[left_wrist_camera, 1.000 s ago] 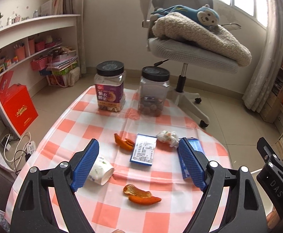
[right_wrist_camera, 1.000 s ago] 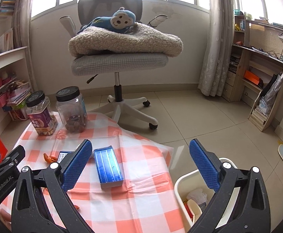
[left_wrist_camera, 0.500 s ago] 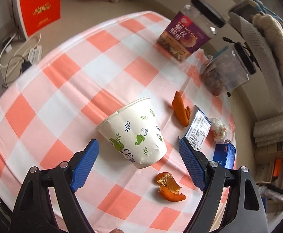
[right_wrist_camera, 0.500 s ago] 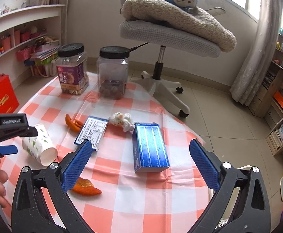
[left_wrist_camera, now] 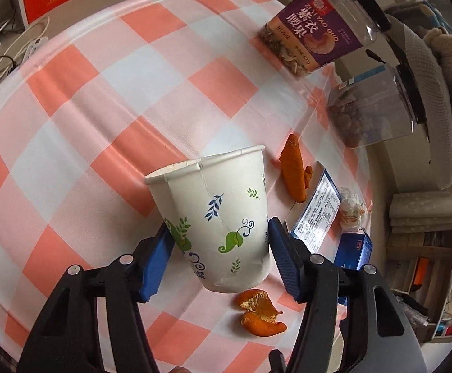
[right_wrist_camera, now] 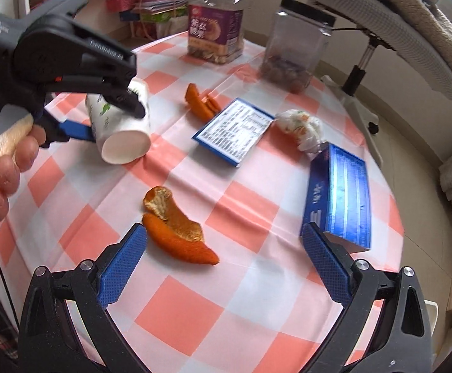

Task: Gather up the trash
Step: 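Grasp the leaf-print paper cup with the left gripper while the right gripper grasps the orange peel, then carry the orange peel and paper cup over the white bin and release them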

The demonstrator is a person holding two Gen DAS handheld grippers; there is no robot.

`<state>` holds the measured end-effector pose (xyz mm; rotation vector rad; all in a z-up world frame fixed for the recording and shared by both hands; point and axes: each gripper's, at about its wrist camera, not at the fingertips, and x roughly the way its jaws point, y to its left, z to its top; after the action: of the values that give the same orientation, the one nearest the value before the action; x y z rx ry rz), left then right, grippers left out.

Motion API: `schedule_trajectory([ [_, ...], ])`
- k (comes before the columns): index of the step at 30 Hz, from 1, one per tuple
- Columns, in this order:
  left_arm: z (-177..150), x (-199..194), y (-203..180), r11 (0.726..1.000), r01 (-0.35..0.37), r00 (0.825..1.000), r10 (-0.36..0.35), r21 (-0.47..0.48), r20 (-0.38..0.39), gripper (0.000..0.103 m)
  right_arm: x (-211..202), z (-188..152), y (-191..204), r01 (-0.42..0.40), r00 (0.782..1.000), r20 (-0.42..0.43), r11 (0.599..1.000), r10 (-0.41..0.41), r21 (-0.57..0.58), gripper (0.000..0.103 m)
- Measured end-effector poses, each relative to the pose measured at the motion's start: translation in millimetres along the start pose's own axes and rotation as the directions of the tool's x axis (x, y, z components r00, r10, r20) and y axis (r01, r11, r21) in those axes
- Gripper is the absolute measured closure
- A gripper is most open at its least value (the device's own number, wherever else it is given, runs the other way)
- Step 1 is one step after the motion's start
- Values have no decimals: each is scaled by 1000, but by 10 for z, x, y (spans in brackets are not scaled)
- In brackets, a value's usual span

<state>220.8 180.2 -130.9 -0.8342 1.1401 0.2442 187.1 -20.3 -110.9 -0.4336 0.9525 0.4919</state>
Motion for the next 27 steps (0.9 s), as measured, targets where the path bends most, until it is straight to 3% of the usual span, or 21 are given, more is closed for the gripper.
schedule_trajectory([
  [7, -38, -555, -104, 987, -11, 993, -8, 162, 115, 45, 199, 26, 277, -38, 998, -52, 997, 34, -71, 8],
  [9, -71, -709, -100, 980, -17, 990, -11, 199, 137, 45, 288, 21, 284, -55, 995, -84, 997, 50, -58, 17],
  [11, -111, -826, -99, 971, -37, 986, -3, 235, 169, 44, 398, 6, 247, -101, 986, -131, 995, 99, -13, 36],
  [12, -124, -879, -102, 967, -46, 983, -1, 250, 185, 44, 406, 3, 221, -119, 985, -122, 993, 120, 13, 39],
  [13, -129, -926, -99, 964, -51, 980, -3, 263, 200, 44, 406, 13, 208, -121, 986, -115, 992, 123, 26, 57],
  [15, -129, -993, -92, 957, -68, 972, 0, 283, 233, 44, 373, 57, 145, -146, 982, -108, 986, 155, 85, 69],
  [19, -131, -1051, -67, 943, -118, 958, 25, 310, 287, 44, 219, 159, 72, -158, 986, -33, 974, 166, 164, 80],
  [22, -150, -1109, -77, 936, -136, 948, 27, 325, 317, 44, 43, 271, 67, -157, 988, 40, 970, 152, 183, 82],
  [27, -230, -1248, -172, 914, -179, 915, 19, 364, 402, 44, -274, 474, 40, -156, 978, 166, 967, 123, 201, 84],
])
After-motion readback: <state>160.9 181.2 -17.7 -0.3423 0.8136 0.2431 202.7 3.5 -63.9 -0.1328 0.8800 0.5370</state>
